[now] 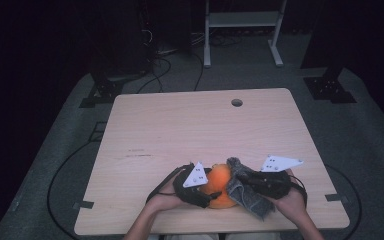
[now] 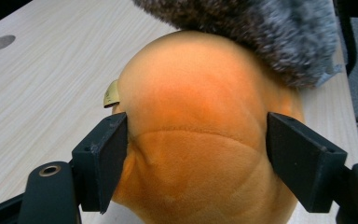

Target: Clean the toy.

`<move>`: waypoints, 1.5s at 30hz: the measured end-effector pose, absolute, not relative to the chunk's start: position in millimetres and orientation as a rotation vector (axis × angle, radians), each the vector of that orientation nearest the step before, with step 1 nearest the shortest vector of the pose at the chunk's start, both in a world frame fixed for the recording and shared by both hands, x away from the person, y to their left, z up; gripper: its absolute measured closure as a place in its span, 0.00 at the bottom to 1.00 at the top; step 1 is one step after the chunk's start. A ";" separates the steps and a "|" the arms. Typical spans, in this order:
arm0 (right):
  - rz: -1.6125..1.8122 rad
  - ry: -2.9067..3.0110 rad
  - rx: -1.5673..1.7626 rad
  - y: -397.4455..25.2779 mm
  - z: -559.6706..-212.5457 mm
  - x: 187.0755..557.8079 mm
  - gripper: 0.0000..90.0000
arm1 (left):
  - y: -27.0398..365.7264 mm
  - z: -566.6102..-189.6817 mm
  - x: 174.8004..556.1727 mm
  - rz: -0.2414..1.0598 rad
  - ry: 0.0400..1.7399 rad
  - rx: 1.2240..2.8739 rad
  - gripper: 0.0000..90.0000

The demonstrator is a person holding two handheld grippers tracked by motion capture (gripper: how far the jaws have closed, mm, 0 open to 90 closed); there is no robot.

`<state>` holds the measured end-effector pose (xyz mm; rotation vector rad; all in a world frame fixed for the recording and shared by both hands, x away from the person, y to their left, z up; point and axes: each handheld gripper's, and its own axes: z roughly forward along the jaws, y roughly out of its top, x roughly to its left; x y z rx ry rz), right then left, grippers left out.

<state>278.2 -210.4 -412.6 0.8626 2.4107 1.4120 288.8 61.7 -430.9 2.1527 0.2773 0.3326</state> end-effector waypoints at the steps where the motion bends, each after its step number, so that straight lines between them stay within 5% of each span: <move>1: 1.422 2.433 0.873 -213.0 -415.0 280.8 0.87 | 61.9 -429.2 288.4 0.326 0.269 2.149 0.25; 15: 1.411 2.453 0.903 -229.6 -417.7 283.3 0.87 | 61.5 -427.0 287.6 0.334 0.253 2.162 0.25; 24: 1.377 2.517 0.813 -224.8 -424.6 275.5 0.87 | 55.5 -424.3 297.6 0.235 0.362 2.165 0.09; 32: 1.463 2.471 0.882 -234.0 -415.2 275.6 0.88 | 50.2 -428.4 287.7 0.270 0.256 2.207 0.25; 37: 1.461 2.459 0.739 -208.1 -401.4 264.9 0.88 | 49.1 -428.6 282.6 0.302 0.200 2.224 0.27; 45: 1.371 2.466 0.923 -238.6 -426.4 278.4 0.88 | 51.6 -429.5 285.9 0.270 0.225 2.205 0.27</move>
